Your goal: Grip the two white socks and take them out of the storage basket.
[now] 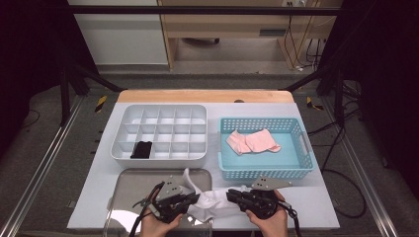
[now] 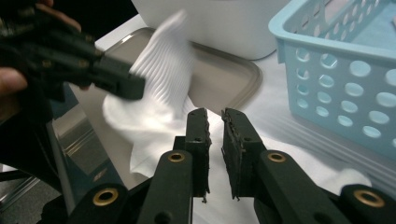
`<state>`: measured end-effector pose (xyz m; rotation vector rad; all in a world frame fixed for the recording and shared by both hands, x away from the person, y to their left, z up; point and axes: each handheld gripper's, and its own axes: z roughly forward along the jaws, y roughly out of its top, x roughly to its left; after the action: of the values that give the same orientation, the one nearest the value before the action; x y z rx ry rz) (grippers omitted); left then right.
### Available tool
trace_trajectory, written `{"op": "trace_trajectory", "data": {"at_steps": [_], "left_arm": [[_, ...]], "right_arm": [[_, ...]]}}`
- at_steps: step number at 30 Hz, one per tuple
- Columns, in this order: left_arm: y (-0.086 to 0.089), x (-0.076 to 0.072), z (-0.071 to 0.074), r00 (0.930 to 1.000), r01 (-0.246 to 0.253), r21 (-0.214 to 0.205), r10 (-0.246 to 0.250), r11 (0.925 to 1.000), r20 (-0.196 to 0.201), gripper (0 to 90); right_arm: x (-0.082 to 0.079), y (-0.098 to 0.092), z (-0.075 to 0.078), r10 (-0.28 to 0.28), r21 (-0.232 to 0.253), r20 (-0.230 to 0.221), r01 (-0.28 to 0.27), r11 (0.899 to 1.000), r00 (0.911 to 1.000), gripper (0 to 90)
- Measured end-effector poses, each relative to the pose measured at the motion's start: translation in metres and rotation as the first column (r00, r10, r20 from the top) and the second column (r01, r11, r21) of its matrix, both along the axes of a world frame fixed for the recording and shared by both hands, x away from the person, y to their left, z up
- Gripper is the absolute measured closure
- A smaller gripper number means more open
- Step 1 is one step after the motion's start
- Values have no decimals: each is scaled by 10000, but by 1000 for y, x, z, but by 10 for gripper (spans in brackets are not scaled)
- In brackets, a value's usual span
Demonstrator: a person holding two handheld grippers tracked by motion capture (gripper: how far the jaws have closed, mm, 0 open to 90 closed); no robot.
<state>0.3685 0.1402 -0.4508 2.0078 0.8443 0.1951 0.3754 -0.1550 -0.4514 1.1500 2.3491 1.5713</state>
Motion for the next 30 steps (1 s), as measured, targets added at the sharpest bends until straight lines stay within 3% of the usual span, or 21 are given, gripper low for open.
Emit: {"op": "trace_trajectory", "data": {"at_steps": [3,9,13,16,20,24,30], "left_arm": [[12,-4,-12,9999,-103,258,106,9996,-109,873],[15,-8,-21,9997,-164,494,174,9986,-193,813],[22,-9,-11,9984,-566,215,568,9982,-58,681],[34,-7,2,9935,-1113,-107,1115,9937,217,596],[44,6,9,9879,-1529,-97,1531,9882,254,579],[45,22,5,9835,-1809,-83,1809,9835,30,561],[53,18,3,9807,-1957,-123,1956,9806,-86,562]], "right_arm": [[4,5,0,-127,-72,-22,127,9999,9999,786],[13,19,-1,-170,-753,-12,169,9970,9999,761],[11,17,-8,-53,-1063,-452,5,9943,9990,755],[5,13,-15,12,-1160,-741,-98,9932,9972,754],[-3,14,-19,244,-1049,-900,-339,9939,9956,747],[-8,24,-23,683,-1054,-1099,-800,9912,9916,712],[-11,39,-34,1076,-1544,-1217,-1259,9800,9867,750]]}}
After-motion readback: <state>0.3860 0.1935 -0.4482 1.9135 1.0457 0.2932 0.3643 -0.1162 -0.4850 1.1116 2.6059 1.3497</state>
